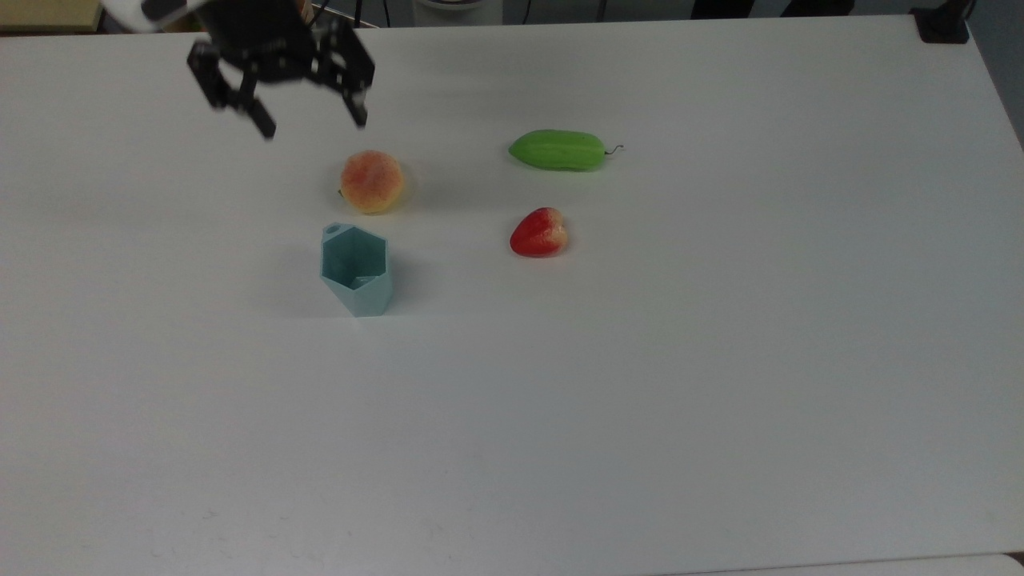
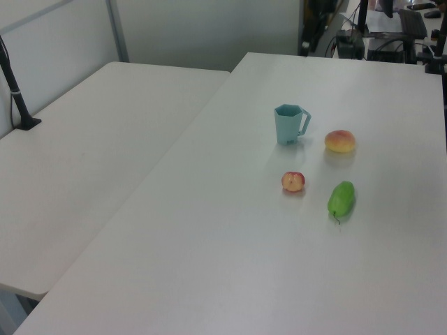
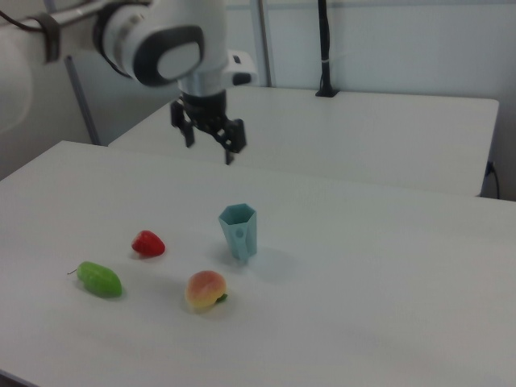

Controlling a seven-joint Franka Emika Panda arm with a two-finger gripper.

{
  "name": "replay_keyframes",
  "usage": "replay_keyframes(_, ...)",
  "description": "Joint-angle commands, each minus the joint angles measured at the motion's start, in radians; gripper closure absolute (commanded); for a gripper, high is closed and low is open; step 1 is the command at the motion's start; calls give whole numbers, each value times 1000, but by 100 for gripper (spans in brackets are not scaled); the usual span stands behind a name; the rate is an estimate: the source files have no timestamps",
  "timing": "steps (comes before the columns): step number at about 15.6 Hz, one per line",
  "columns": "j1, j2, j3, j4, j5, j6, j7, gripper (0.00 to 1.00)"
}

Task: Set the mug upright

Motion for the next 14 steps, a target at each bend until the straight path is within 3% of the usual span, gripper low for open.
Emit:
replay_keyframes(1,9,-148,20,-37,-41,-158,309,0)
replay_keyframes(4,-25,-209,141,-38,-96,-224,442,0)
replay_keyframes(7,-81,-240,250,-48,-166,-272,459,0)
replay_keyframes(12,-77,-248,275,-100,-176,-185,356,0)
replay_keyframes(14,-62,-245,272,-116,-221,-115,312,0)
